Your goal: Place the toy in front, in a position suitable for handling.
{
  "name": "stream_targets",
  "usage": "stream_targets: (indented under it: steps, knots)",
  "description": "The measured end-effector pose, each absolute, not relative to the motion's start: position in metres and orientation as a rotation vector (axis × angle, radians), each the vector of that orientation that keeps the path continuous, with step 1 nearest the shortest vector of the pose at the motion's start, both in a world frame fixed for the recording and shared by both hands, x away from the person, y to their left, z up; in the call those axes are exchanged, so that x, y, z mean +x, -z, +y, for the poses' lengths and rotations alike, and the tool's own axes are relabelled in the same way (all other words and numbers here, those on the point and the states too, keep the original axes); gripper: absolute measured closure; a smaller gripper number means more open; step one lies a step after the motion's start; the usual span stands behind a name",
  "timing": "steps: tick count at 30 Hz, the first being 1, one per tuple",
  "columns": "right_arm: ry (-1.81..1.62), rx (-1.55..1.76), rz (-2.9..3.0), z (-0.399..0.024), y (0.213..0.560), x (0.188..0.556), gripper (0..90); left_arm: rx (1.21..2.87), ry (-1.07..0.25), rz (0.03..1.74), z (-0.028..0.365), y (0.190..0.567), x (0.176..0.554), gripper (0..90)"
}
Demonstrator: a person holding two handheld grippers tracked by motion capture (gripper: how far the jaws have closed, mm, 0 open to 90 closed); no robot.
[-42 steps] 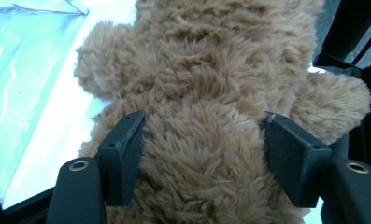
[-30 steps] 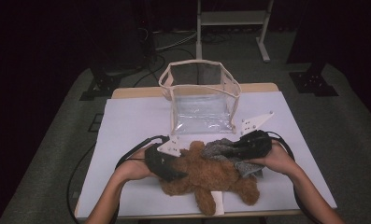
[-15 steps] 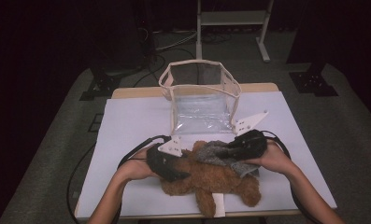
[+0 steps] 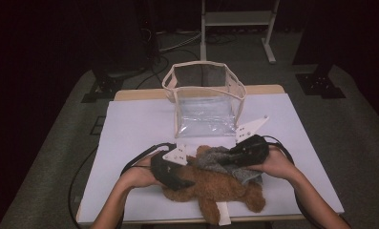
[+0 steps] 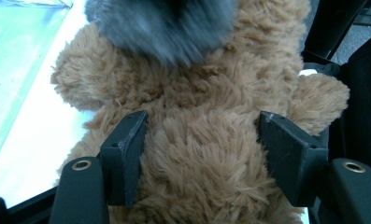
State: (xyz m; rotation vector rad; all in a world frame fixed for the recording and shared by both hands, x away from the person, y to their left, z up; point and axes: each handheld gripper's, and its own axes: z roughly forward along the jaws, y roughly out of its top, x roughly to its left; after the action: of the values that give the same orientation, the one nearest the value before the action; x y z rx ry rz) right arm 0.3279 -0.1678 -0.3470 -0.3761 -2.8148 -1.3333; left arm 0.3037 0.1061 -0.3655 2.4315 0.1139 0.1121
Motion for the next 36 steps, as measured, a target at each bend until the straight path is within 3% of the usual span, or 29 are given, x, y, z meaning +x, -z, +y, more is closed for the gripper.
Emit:
stream_targets:
  steps: [4,13,24,27,31,36]
  knots:
    - [1.301,-0.341,-2.782,-0.166,0.356,0.323,78.6,2.378,-0.121,0.131,0.104,0.361,0.306,32.3]
    - [1.295,-0.331,-2.799,-0.164,0.352,0.324,78.4,2.467,-0.094,0.052,0.099,0.367,0.297,36.4]
    - [1.316,-0.402,-2.81,-0.183,0.349,0.324,78.2,2.433,-0.09,0.059,0.104,0.369,0.296,36.4]
    - [1.307,-0.374,-2.798,-0.175,0.353,0.321,78.3,2.395,-0.123,0.084,0.106,0.364,0.299,34.1]
    - [1.295,-0.341,-2.773,-0.175,0.357,0.317,78.3,2.391,-0.158,0.166,0.116,0.359,0.306,23.7]
    - [1.286,-0.321,-2.787,-0.178,0.351,0.318,78.3,2.395,-0.101,0.174,0.123,0.366,0.304,32.0]
